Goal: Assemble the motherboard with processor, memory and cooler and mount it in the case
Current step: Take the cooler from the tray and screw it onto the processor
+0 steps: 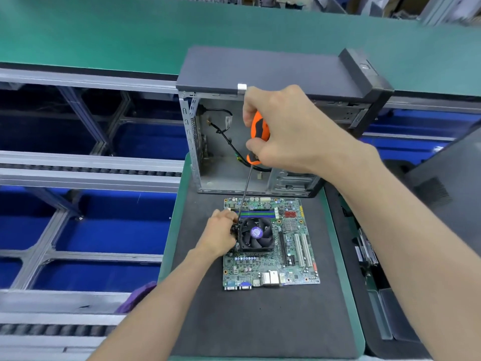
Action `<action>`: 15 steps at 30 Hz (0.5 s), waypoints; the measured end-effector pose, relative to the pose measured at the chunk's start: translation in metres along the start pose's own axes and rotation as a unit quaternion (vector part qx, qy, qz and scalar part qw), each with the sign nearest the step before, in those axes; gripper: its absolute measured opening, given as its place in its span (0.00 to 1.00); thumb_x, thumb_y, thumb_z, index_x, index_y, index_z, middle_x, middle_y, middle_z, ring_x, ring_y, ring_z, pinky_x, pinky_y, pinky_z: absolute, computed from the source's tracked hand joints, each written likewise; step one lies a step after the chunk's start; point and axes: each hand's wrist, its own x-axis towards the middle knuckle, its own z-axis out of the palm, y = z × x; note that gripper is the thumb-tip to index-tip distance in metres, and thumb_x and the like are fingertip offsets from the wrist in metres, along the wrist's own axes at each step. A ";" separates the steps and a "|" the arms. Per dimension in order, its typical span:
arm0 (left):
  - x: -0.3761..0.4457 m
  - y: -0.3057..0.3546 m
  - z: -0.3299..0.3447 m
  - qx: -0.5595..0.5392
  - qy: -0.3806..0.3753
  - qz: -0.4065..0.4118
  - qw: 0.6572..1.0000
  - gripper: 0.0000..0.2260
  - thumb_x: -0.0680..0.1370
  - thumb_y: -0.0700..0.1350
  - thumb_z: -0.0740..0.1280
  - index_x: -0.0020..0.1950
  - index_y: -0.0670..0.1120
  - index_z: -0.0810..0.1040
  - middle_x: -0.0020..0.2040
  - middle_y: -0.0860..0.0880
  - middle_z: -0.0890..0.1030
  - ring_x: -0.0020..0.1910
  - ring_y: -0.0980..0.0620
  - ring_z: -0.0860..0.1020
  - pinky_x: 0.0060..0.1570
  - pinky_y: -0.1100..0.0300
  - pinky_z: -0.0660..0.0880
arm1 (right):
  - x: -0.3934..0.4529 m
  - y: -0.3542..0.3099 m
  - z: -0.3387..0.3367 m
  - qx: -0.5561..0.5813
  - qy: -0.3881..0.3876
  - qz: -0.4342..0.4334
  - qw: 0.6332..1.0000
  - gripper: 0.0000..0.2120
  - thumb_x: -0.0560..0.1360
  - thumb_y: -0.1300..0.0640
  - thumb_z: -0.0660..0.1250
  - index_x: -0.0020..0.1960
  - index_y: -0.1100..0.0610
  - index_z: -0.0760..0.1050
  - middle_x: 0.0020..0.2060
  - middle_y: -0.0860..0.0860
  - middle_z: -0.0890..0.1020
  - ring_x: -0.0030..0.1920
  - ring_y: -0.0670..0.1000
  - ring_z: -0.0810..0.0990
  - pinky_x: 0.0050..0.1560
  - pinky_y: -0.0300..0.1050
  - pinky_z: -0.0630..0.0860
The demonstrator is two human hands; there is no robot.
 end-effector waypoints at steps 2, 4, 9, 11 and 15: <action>0.000 0.000 0.002 0.057 0.012 0.006 0.998 0.16 0.70 0.32 0.64 0.56 0.42 0.79 0.57 0.49 0.77 0.51 0.50 0.63 0.52 0.56 0.64 | -0.002 0.002 0.000 0.002 0.005 0.004 1.000 0.11 0.70 0.58 0.69 0.51 0.56 0.72 0.35 0.45 0.76 0.38 0.53 0.72 0.43 0.52 0.76; 0.000 0.000 0.002 0.092 0.017 0.003 0.996 0.17 0.70 0.32 0.64 0.56 0.40 0.81 0.60 0.50 0.77 0.56 0.48 0.66 0.51 0.56 0.61 | -0.003 0.004 0.001 0.008 0.009 0.006 1.000 0.10 0.70 0.58 0.69 0.50 0.55 0.71 0.35 0.46 0.78 0.37 0.51 0.72 0.44 0.52 0.76; -0.006 0.007 -0.003 0.092 0.025 -0.030 0.995 0.18 0.68 0.32 0.63 0.55 0.43 0.82 0.58 0.45 0.82 0.56 0.39 0.78 0.50 0.49 0.76 | -0.007 0.007 -0.002 0.033 0.033 0.009 0.999 0.10 0.70 0.59 0.68 0.49 0.55 0.71 0.34 0.45 0.79 0.36 0.45 0.73 0.44 0.52 0.75; -0.004 0.007 -0.003 0.096 0.013 -0.035 0.995 0.13 0.69 0.33 0.64 0.50 0.44 0.81 0.55 0.44 0.83 0.54 0.37 0.79 0.45 0.50 0.75 | -0.007 0.008 -0.004 0.035 0.032 0.008 0.999 0.10 0.70 0.59 0.69 0.49 0.55 0.70 0.34 0.45 0.79 0.36 0.45 0.73 0.42 0.52 0.75; 0.000 0.000 -0.007 0.086 -0.020 -0.036 0.995 0.13 0.75 0.34 0.65 0.56 0.42 0.84 0.65 0.49 0.80 0.61 0.42 0.78 0.59 0.49 0.76 | -0.008 0.008 -0.001 0.030 0.019 0.007 0.999 0.11 0.71 0.58 0.69 0.48 0.54 0.69 0.33 0.43 0.76 0.35 0.43 0.71 0.38 0.48 0.72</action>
